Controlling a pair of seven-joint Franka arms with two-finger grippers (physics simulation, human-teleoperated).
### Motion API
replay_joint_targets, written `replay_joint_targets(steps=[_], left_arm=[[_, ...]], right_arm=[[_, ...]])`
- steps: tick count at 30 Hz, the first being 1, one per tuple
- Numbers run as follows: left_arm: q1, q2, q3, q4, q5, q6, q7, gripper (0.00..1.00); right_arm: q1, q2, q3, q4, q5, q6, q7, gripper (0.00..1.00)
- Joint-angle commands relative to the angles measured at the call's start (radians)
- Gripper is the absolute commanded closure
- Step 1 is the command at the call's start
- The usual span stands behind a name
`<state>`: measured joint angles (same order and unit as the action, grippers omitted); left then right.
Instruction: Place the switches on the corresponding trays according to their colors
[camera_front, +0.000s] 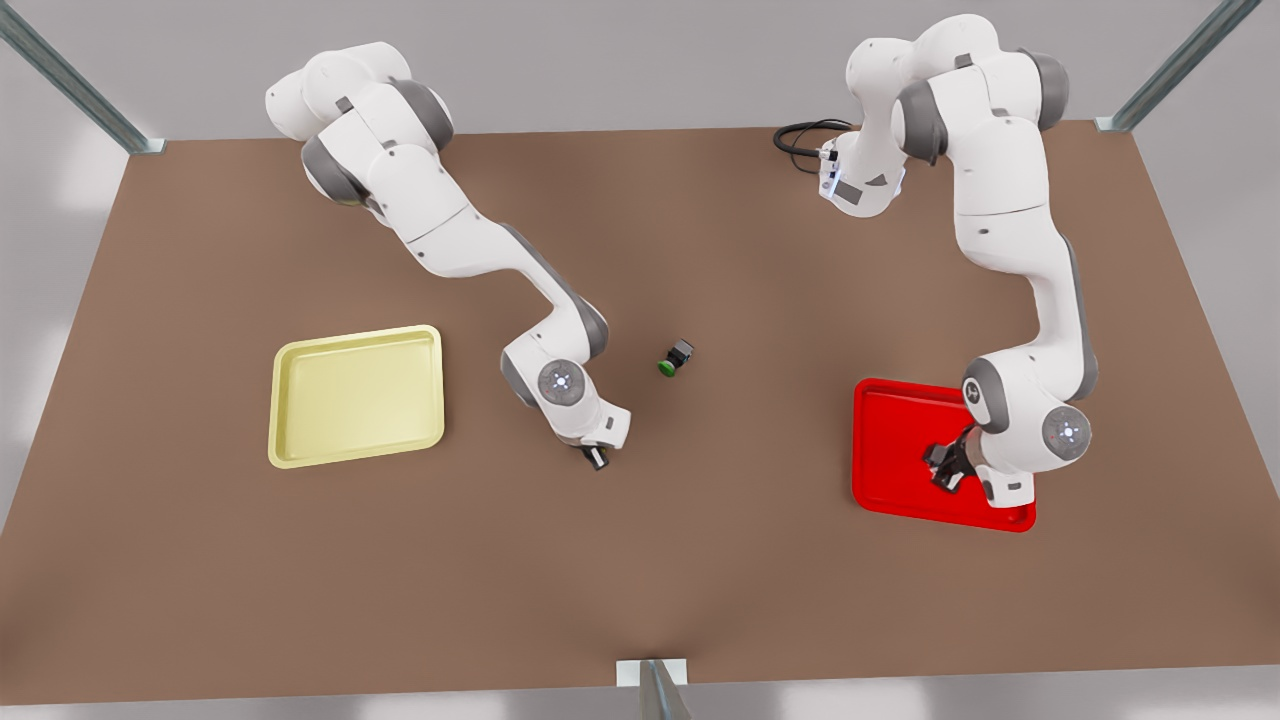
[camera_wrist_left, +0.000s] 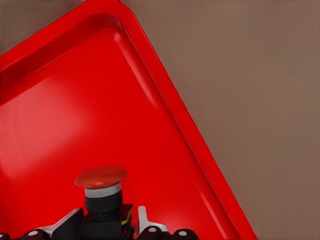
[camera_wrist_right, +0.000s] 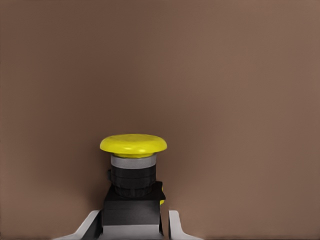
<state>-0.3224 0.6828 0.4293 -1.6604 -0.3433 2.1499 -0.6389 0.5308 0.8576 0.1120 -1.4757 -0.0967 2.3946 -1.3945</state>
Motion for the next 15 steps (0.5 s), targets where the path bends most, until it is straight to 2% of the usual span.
replay_joint_targets(steps=[1, 5, 8, 11, 12, 13, 15], left_arm=[[0.0, 0.0, 0.0, 0.001, 0.291, -0.008, -0.011, 0.0], [-0.001, -0.012, 0.0, 0.002, 0.291, -0.019, -0.011, 0.0], [-0.027, -0.106, -0.009, 0.014, 0.302, -0.096, 0.073, 0.0], [-0.041, -0.121, -0.017, 0.102, 0.302, -0.146, 0.191, 0.0], [-0.041, -0.121, -0.018, 0.14, 0.296, -0.173, 0.234, 0.0], [-0.041, -0.129, -0.018, 0.149, 0.294, -0.18, 0.24, 0.0], [-0.047, -0.147, -0.023, 0.159, 0.296, -0.197, 0.24, 0.0]], right_arm=[[0.0, 0.0, 0.0, 0.0, 0.0, 0.0, 0.0, 0.45], [0.0, 0.0, 0.0, 0.0, -0.002, 0.0, 0.0, 0.47], [0.0, 0.0, 0.0, 0.0, -0.002, -0.002, 0.0, 0.46], [0.0, -0.003, 0.0, 0.002, -0.002, -0.006, 0.0, 0.46], [0.0, -0.003, 0.0, 0.0, -0.002, -0.008, -0.001, 0.46], [0.0, -0.005, 0.0, 0.0, -0.002, -0.006, -0.003, 0.4], [0.0, -0.005, 0.0, 0.0, -0.002, -0.006, -0.003, 0.4]])
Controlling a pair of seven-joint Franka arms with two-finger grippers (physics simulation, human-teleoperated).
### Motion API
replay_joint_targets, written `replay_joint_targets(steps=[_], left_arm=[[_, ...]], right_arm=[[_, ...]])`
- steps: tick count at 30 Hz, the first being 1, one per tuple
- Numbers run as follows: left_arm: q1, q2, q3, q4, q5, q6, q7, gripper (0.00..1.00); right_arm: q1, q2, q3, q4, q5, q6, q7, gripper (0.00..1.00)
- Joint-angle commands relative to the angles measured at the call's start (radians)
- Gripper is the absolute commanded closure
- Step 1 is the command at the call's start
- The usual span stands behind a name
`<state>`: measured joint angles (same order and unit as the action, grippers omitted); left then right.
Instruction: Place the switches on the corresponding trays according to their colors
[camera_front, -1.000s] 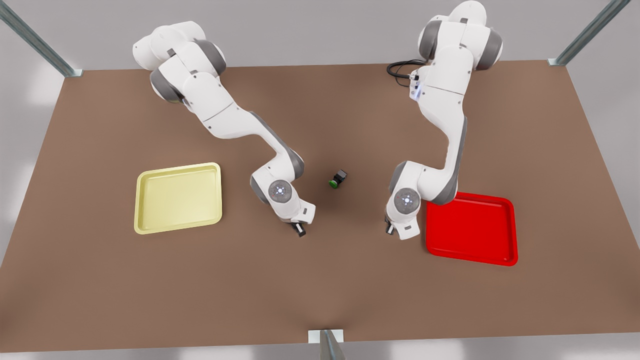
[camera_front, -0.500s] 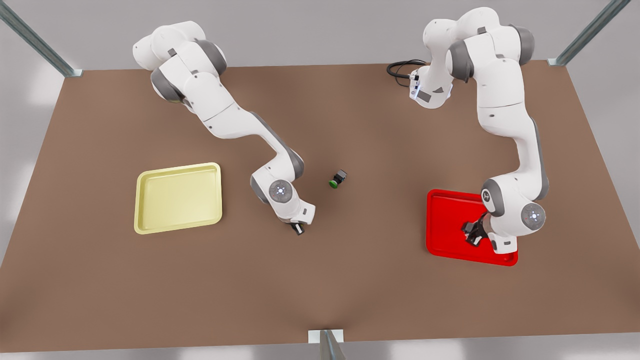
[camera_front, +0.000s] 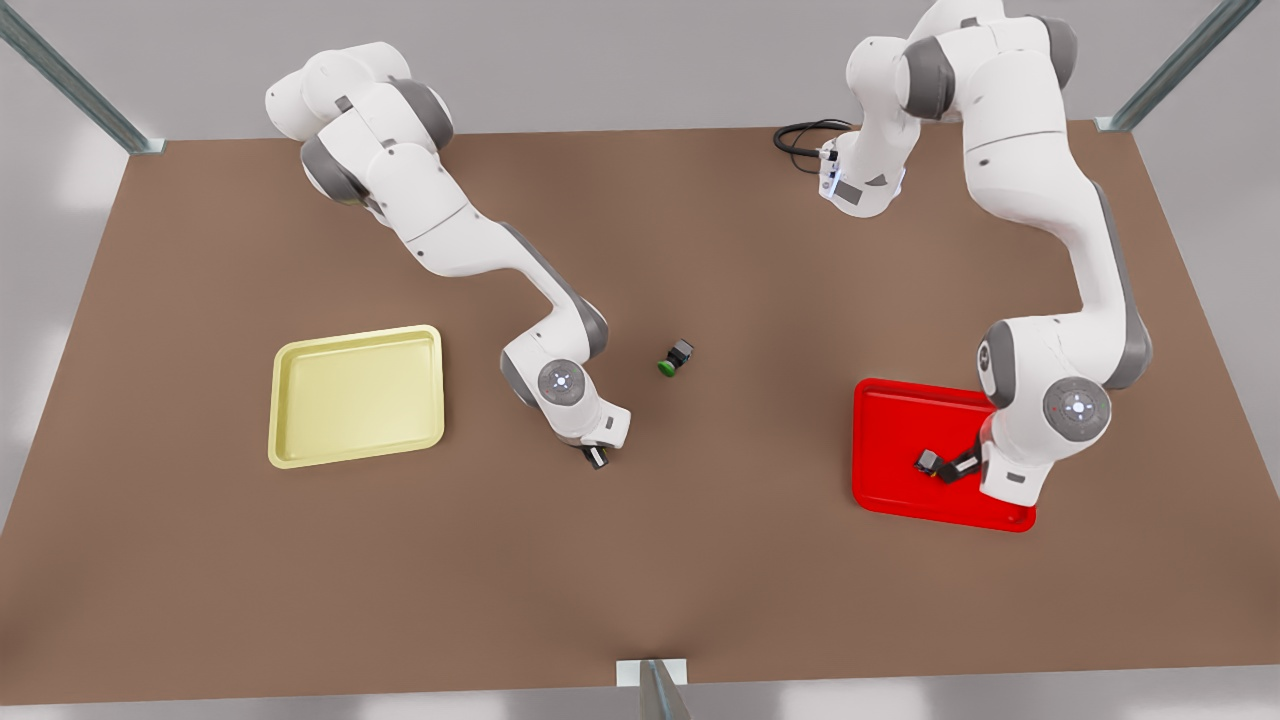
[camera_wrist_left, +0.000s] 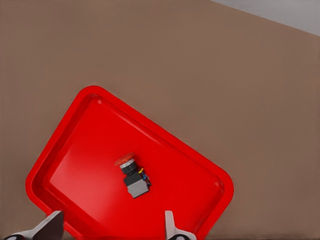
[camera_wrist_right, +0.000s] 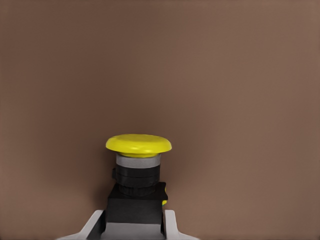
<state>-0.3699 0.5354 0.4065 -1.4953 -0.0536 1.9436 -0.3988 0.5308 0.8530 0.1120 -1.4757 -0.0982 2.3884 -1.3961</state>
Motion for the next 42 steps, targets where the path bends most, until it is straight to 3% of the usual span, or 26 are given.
replay_joint_targets(steps=[1, 6, 8, 10, 11, 15, 42], left_arm=[[0.0, 0.0, 0.0, 0.001, 0.005, -0.003, 0.0, 0.0], [0.0, -0.018, -0.021, 0.001, 0.011, -0.003, 0.003, 0.0], [0.02, -0.12, -0.086, 0.0, 0.015, -0.057, 0.153, 0.0], [0.135, -0.239, -0.271, -0.008, 0.133, -0.152, 0.245, 0.0], [0.144, -0.264, -0.287, -0.008, 0.135, -0.169, 0.245, 0.0], [0.144, -0.339, -0.29, -0.02, 0.136, -0.216, 0.253, 0.0], [0.134, -0.31, -0.288, -0.01, 0.136, -0.236, 0.235, 0.0]], right_arm=[[0.0, 0.0, 0.0, 0.0, 0.0, -0.002, 0.0, 0.4], [0.0, 0.001, 0.0, -0.001, 0.0, 0.0, 0.0, 0.44], [0.002, 0.003, 0.0, -0.002, 0.0, 0.0, 0.002, 0.44], [0.002, 0.001, 0.0, -0.002, 0.0, 0.0, 0.002, 0.44], [0.002, 0.001, 0.0, -0.002, 0.0, 0.0, 0.002, 0.44], [0.002, 0.001, -0.002, -0.002, 0.0, 0.0, 0.002, 0.45], [0.002, -0.012, -0.006, -0.009, 0.011, -0.003, 0.002, 0.47]])
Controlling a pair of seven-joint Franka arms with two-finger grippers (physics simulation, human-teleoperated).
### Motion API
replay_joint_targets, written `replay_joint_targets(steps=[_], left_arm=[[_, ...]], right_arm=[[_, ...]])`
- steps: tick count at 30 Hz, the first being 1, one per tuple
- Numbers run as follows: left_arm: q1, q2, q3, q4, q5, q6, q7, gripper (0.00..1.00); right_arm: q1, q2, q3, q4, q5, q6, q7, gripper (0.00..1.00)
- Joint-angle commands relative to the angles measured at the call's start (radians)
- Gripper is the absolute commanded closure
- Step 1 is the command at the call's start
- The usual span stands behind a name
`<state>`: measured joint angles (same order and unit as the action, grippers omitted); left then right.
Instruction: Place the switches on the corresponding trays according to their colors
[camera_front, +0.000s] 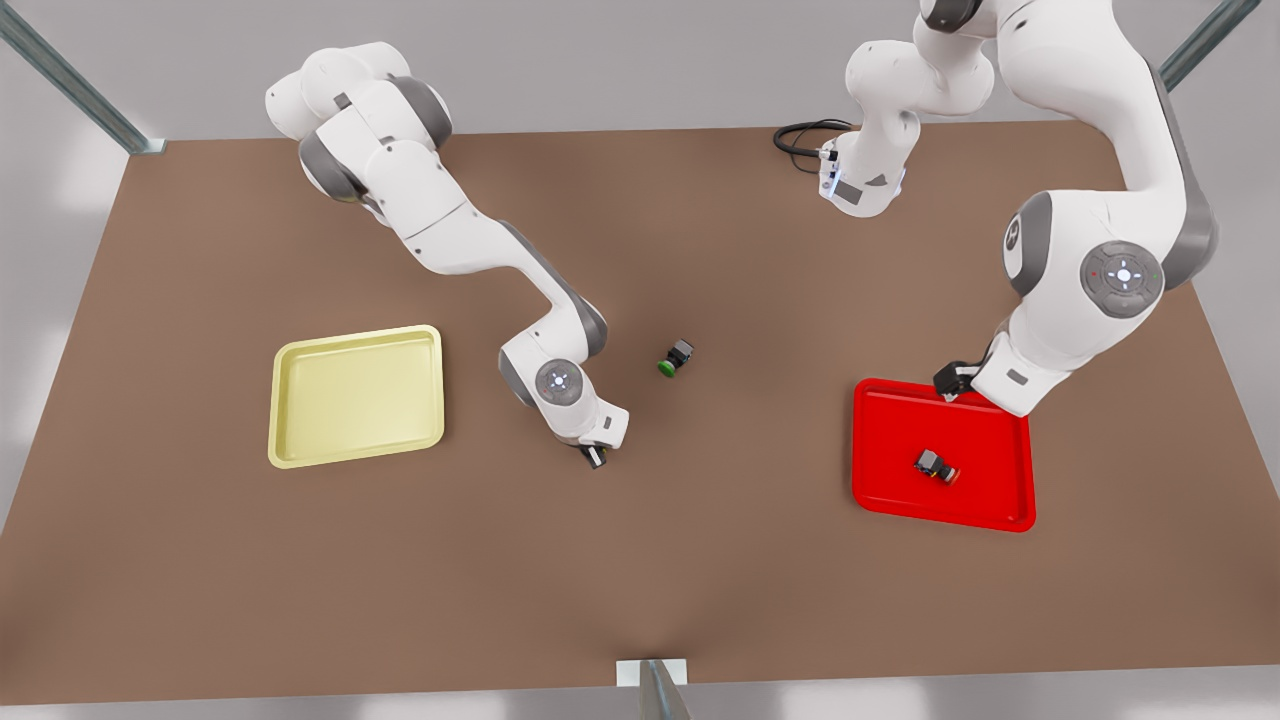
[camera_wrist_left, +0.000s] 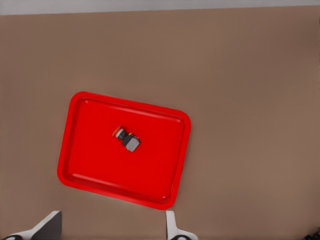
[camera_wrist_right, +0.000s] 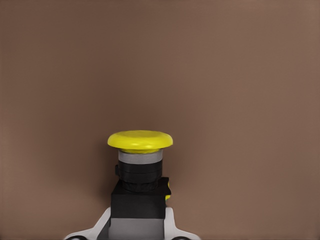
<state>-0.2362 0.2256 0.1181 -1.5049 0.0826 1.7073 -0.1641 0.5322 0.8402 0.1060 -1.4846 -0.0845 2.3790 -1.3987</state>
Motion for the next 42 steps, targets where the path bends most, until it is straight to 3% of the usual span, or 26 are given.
replay_joint_targets(steps=[1, 3, 12, 21, 23, 27, 32, 34, 35, 37, 39, 40, 42], left_arm=[[0.0, 0.0, 0.0, 0.0, 0.0, 0.0, 0.0, 0.0], [0.0, 0.0, 0.0, 0.002, -0.001, 0.0, -0.003, 0.0], [-0.002, -0.002, 0.0, 0.002, -0.003, -0.008, -0.003, 0.0], [-0.064, -0.002, -0.001, 0.002, -0.009, -0.011, -0.089, 0.0], [-0.097, 0.0, -0.001, 0.0, -0.009, -0.011, -0.146, 0.0], [-0.16, 0.0, -0.001, 0.002, -0.009, -0.04, -0.219, 0.0], [-0.207, 0.001, -0.001, 0.002, -0.009, -0.04, -0.288, 0.0], [-0.209, 0.001, -0.001, 0.002, -0.009, -0.04, -0.295, 0.0], [-0.209, 0.001, -0.001, 0.002, -0.009, -0.04, -0.295, 0.0], [-0.209, 0.001, -0.001, 0.002, -0.009, -0.04, -0.295, 0.0], [-0.209, 0.0, -0.001, 0.002, -0.007, -0.04, -0.295, 0.0], [-0.209, 0.0, -0.001, 0.002, -0.007, -0.04, -0.293, 0.0], [-0.209, 0.0, -0.001, 0.002, -0.006, -0.04, -0.293, 0.0]], right_arm=[[-0.001, 0.0, 0.0, 0.0, -0.003, 0.005, 0.003, 0.47], [-0.001, -0.003, -0.002, 0.0, -0.003, 0.005, 0.001, 0.42], [-0.038, -0.092, -0.037, -0.08, -0.001, -0.021, -0.037, 0.43], [-0.307, -0.345, -0.042, -0.391, -0.001, -0.012, -0.304, 0.43], [-0.343, -0.371, -0.1, -0.417, -0.001, -0.017, -0.425, 0.43], [-0.442, -0.443, -0.135, -0.549, -0.001, -0.003, -0.577, 0.43], [-0.511, -0.497, -0.135, -0.706, -0.003, 0.055, -0.637, 0.43], [-0.511, -0.497, -0.135, -0.707, -0.001, 0.054, -0.64, 0.31], [-0.511, -0.497, -0.135, -0.706, -0.001, 0.054, -0.642, 0.18], [-0.512, -0.498, -0.135, -0.706, -0.003, 0.051, -0.642, 0.09], [-0.512, -0.498, -0.135, -0.706, -0.001, 0.049, -0.642, 0.06], [-0.512, -0.498, -0.135, -0.706, -0.001, 0.049, -0.642, 0.0], [-0.512, -0.5, -0.135, -0.706, -0.001, 0.046, -0.642, 0.0]])
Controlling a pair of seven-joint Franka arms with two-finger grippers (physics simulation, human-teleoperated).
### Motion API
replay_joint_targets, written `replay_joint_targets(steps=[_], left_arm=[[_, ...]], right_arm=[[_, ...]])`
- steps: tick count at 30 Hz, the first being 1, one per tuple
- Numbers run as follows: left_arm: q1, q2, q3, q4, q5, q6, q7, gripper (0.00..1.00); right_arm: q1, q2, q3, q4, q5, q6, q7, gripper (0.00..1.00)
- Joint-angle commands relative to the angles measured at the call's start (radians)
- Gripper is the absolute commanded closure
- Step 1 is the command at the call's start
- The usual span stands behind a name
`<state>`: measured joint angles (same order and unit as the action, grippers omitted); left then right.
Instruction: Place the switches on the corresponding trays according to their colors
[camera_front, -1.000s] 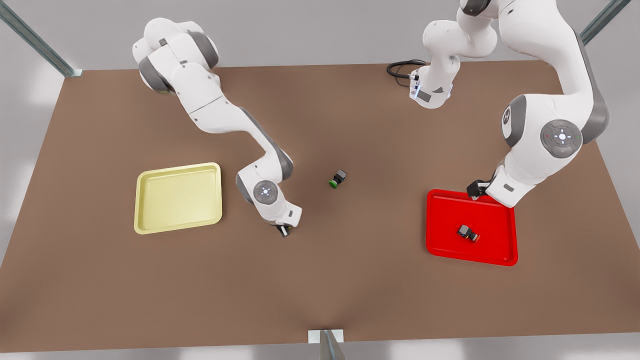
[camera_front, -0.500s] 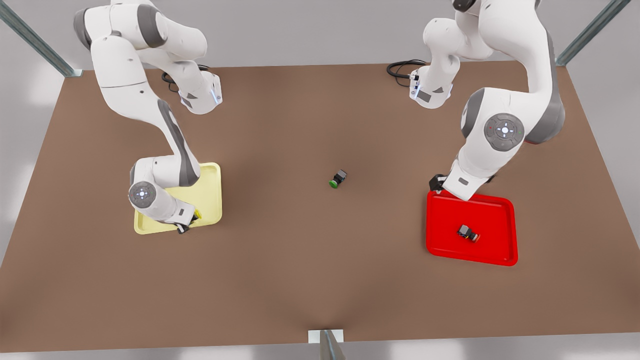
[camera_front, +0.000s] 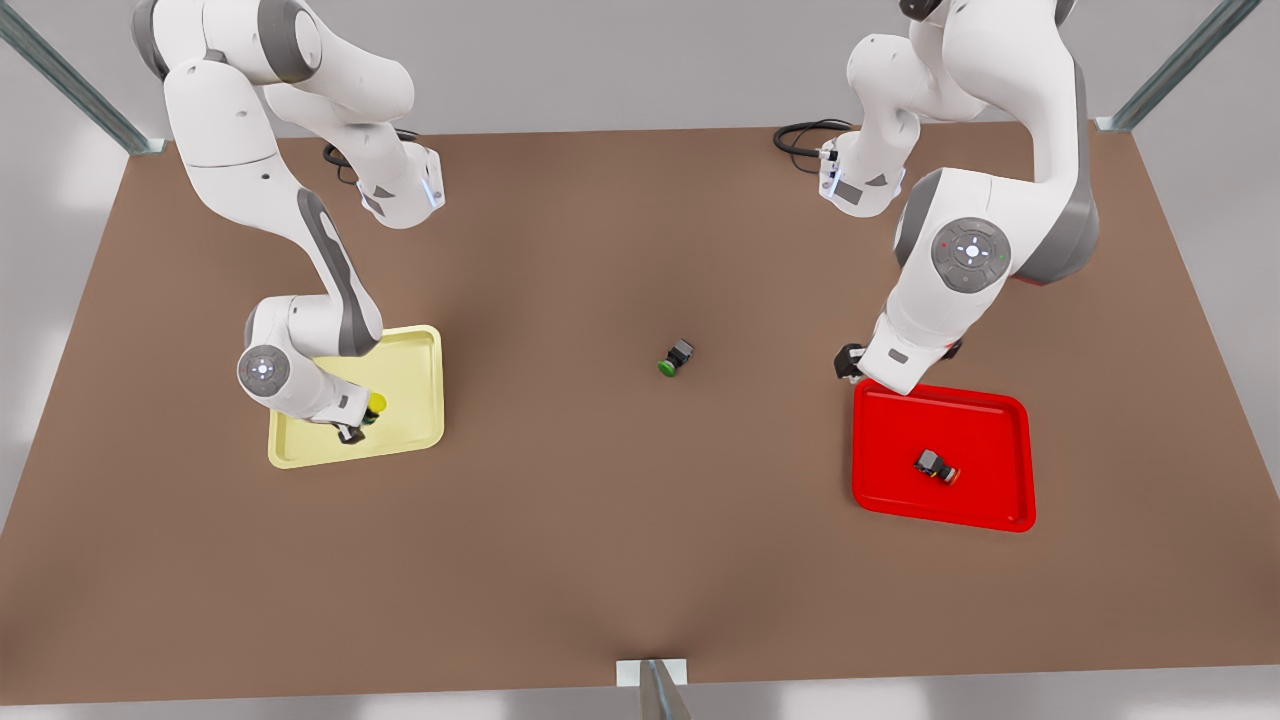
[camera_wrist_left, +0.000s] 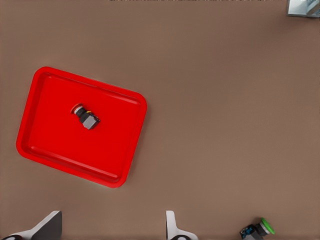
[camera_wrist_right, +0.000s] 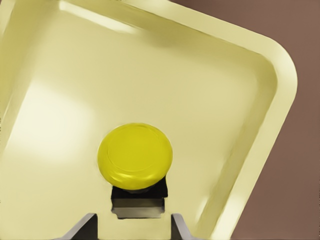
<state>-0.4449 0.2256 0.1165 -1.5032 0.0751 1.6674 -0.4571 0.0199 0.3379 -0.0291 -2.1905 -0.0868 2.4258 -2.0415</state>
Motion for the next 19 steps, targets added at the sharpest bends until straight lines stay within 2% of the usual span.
replay_joint_targets(steps=[1, 5, 7, 10, 11, 12, 14, 15, 16, 17, 19], left_arm=[[0.0, 0.0, 0.0, 0.0, 0.002, 0.0, 0.0, 0.0], [0.003, 0.003, 0.009, 0.031, 0.008, 0.0, 0.047, 0.0], [0.014, 0.003, 0.015, 0.041, 0.009, 0.0, 0.15, 0.0], [0.018, 0.001, 0.045, 0.07, 0.017, -0.008, 0.221, 0.0], [0.156, -0.005, -0.08, 0.072, 0.025, -0.035, 0.262, 0.0], [0.19, -0.009, -0.121, 0.072, 0.057, -0.035, 0.267, 0.0], [0.227, -0.015, -0.147, 0.072, 0.069, -0.037, 0.301, 0.0], [0.277, -0.023, -0.19, 0.073, 0.071, -0.044, 0.325, 0.0], [0.301, -0.026, -0.205, 0.073, 0.071, -0.044, 0.333, 0.0], [0.331, -0.026, -0.239, 0.073, 0.072, -0.044, 0.333, 0.0], [0.331, -0.026, -0.239, 0.073, 0.074, -0.046, 0.331, 0.0]], right_arm=[[0.0, -0.002, 0.0, 0.0, -0.001, -0.001, 0.0, 0.0], [0.014, -0.062, 0.002, 0.012, 0.001, -0.011, 0.026, 0.0], [0.017, -0.082, 0.02, 0.119, 0.005, -0.091, 0.165, 0.0], [0.018, -0.117, 0.015, 0.204, 0.096, -0.113, 0.663, 0.0], [0.018, -0.177, 0.018, 0.209, 0.094, -0.123, 0.95, 0.0], [0.017, -0.212, 0.011, 0.218, 0.091, -0.171, 1.133, 0.0], [0.005, -0.252, -0.003, 0.463, 0.064, -0.585, 1.764, 0.0], [0.003, -0.272, -0.017, 0.518, 0.001, -0.625, 1.937, 0.0], [0.0, -0.27, -0.018, 0.58, -0.015, -0.717, 1.936, 0.0], [-0.011, -0.27, -0.018, 0.572, -0.013, -0.717, 1.937, 0.0], [-0.011, -0.264, -0.017, 0.565, -0.013, -0.712, 1.942, 0.0]])
